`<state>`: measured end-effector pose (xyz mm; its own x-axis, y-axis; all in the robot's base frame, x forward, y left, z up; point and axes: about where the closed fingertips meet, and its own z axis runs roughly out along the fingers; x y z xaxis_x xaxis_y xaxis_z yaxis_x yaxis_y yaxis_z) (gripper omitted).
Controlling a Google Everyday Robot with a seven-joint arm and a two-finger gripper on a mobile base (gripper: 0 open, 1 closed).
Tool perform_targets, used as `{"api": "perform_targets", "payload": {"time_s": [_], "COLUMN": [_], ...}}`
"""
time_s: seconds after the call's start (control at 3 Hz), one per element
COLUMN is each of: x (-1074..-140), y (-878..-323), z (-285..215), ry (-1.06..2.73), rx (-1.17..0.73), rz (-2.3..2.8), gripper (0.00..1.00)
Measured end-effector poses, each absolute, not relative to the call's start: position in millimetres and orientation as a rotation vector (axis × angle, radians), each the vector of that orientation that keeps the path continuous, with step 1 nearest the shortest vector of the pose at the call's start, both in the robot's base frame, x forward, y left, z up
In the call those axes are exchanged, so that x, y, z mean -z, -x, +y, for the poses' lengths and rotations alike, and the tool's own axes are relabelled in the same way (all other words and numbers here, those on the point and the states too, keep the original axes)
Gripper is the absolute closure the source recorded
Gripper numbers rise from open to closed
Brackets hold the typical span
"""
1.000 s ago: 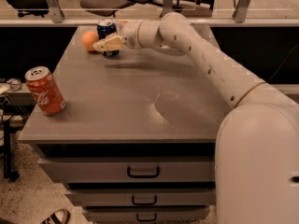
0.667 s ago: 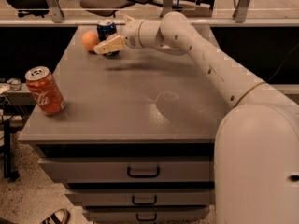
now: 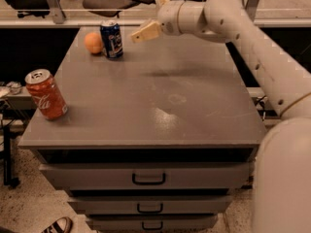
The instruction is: Move pepsi can near orange
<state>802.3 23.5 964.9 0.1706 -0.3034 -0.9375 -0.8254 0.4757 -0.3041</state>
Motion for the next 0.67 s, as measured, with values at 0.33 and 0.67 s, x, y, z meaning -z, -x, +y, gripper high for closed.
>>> {"api": "perform_targets", "payload": {"time_s": [0.33,0.67], "x": [-1013.2,-1013.2], "y": [-778.1,-778.1], "z": [-47.0,-46.9], "ry": [1.051,1.051], "rx": [-0.346,-0.346], "rz": [1.409,1.409], "gripper": [0.00,0.00]}}
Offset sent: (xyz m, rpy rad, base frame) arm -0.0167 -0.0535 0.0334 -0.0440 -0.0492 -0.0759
